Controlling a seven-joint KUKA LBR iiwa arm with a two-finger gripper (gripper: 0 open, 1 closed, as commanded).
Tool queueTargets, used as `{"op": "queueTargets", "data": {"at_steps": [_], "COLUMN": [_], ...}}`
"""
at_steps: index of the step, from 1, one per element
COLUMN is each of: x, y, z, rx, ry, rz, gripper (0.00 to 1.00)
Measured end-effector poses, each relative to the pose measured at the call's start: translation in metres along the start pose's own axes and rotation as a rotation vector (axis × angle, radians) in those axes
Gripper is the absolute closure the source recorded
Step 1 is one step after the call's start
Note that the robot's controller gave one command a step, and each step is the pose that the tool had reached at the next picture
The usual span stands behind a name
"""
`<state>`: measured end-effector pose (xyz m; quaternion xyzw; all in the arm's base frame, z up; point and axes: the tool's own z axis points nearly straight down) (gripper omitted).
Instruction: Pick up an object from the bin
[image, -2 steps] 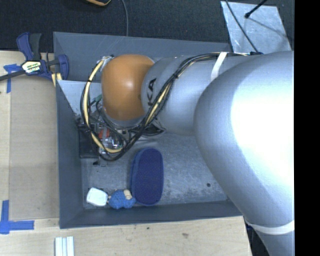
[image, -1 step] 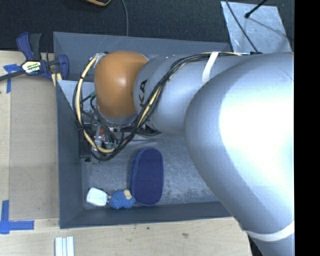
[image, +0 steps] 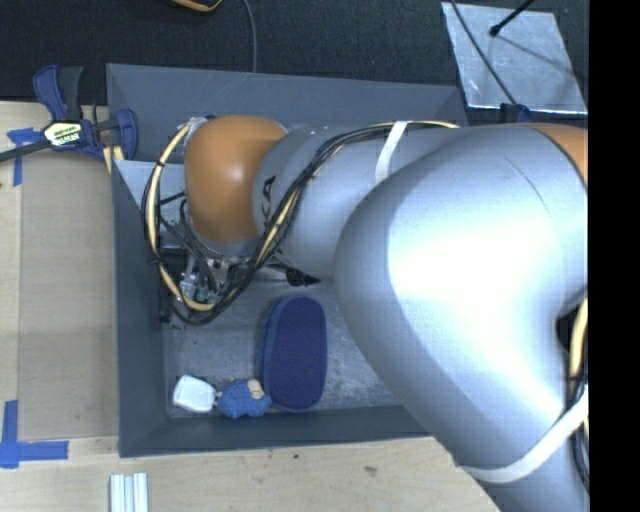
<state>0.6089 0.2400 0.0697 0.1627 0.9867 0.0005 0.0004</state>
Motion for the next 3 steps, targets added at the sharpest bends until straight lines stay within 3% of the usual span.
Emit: {"op": "queueTargets", "data": {"at_steps": [1,2,3], "x": [0.0,-0.001,-0.004], "y": [0.0,0.0,0.001], "z": [0.0,-0.001,-0.117], "rx": [-0.001,-0.002,-0.007], "ry": [-0.001,-0.003,-0.009], "rz": [-0.001,-0.001,-0.001], "gripper": [0.0,1.0,1.0]}}
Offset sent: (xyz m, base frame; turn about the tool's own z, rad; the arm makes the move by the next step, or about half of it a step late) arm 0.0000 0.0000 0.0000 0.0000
